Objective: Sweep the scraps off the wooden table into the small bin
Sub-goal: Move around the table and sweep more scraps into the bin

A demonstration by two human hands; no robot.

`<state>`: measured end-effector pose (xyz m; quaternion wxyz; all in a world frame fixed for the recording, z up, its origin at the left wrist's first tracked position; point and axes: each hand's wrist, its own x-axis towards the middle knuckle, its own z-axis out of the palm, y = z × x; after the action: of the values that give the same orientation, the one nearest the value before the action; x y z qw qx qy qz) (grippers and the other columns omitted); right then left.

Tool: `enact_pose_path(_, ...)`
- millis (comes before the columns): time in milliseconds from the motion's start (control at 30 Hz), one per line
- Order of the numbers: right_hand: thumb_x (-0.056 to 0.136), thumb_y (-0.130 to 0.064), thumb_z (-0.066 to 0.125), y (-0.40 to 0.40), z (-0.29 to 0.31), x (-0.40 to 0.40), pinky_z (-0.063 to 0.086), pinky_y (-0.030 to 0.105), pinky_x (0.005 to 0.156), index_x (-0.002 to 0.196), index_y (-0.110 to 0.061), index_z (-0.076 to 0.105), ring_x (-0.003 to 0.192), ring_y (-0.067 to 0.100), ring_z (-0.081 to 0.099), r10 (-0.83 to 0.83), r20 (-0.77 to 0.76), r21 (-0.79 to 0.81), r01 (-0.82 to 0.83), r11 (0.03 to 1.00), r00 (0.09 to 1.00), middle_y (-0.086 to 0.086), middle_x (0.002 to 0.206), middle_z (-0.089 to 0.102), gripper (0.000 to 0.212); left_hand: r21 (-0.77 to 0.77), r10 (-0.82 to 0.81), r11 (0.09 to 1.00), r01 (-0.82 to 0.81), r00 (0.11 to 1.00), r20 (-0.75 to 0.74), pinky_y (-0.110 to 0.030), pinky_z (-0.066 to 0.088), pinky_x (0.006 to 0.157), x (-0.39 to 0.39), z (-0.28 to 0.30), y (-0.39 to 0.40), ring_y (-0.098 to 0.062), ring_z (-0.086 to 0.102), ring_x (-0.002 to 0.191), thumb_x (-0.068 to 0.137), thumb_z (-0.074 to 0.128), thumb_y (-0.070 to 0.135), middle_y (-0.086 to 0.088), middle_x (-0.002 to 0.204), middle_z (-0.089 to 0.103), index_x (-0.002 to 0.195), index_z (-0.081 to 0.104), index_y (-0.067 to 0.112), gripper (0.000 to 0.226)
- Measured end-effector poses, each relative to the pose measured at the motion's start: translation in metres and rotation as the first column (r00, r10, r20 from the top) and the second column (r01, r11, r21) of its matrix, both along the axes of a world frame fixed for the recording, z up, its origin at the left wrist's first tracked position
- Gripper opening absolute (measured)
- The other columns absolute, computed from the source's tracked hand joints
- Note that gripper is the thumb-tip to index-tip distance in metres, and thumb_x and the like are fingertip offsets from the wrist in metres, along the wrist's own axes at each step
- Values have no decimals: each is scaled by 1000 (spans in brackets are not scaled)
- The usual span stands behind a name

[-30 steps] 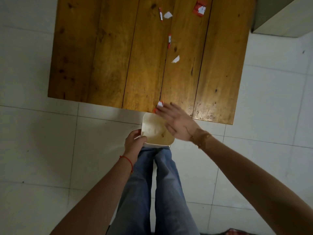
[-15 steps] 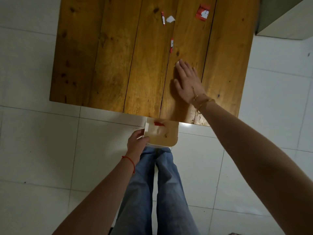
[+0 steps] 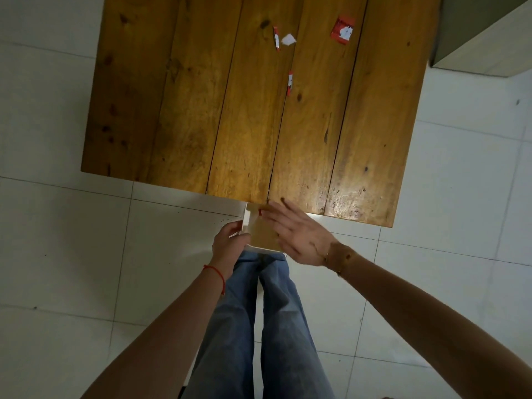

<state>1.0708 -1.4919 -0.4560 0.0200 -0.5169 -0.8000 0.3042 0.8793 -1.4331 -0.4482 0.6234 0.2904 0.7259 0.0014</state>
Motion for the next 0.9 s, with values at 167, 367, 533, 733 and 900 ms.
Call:
enact_pose_path(167, 97, -25, 40, 34, 10, 13, 18, 48, 118, 146, -11, 33, 145, 24, 21, -253, -64, 58, 257, 965, 965, 9, 150, 38, 51, 2, 9, 1000, -9, 1000, -6, -45, 53, 96, -2, 3, 2, -25, 65, 104, 78, 63, 4, -5, 112, 68, 114, 66, 16, 38)
enact_pose_path(367, 96, -33, 36, 150, 11, 67, 10, 44, 121, 150, -15, 21, 147, 23, 13, -604, 68, 117, 595, 795, 794, 6, 158, 21, 59, 24, -32, 999, 32, 999, -20, -44, 51, 99, -2, 1, 7, -24, 63, 109, 80, 63, 7, -4, 118, 66, 121, 63, 17, 42)
enact_pose_path(533, 97, -35, 35, 205, -3, 86, 3, 40, 121, 152, -13, 13, 148, 22, 5, -568, 177, 55, 568, 821, 804, 7, 161, 11, 63, 18, -45, 999, 45, 999, -25, -43, 52, 98, -1, 2, 11, -23, 62, 109, 80, 63, 7, -1, 119, 66, 121, 63, 19, 43)
enact_pose_path(733, 97, -39, 29, 175, -2, 69, 5, 44, 121, 150, -16, 21, 148, 23, 9, -335, 198, 139, 312, 940, 921, 5, 158, 24, 59, 16, -44, 999, 44, 999, -14, -44, 51, 99, 2, 4, 10, -24, 62, 111, 82, 63, 7, -4, 119, 66, 123, 62, 14, 41)
enact_pose_path(900, 97, -35, 37, 83, -2, 27, 9, 48, 120, 148, -15, 27, 149, 22, 6, 16, 69, 56, -19, 998, 998, 6, 156, 27, 56, -6, 15, 1000, -15, 1000, 0, -41, 54, 95, 1, 5, 8, -25, 65, 104, 81, 62, 5, -6, 117, 67, 120, 64, 13, 40)
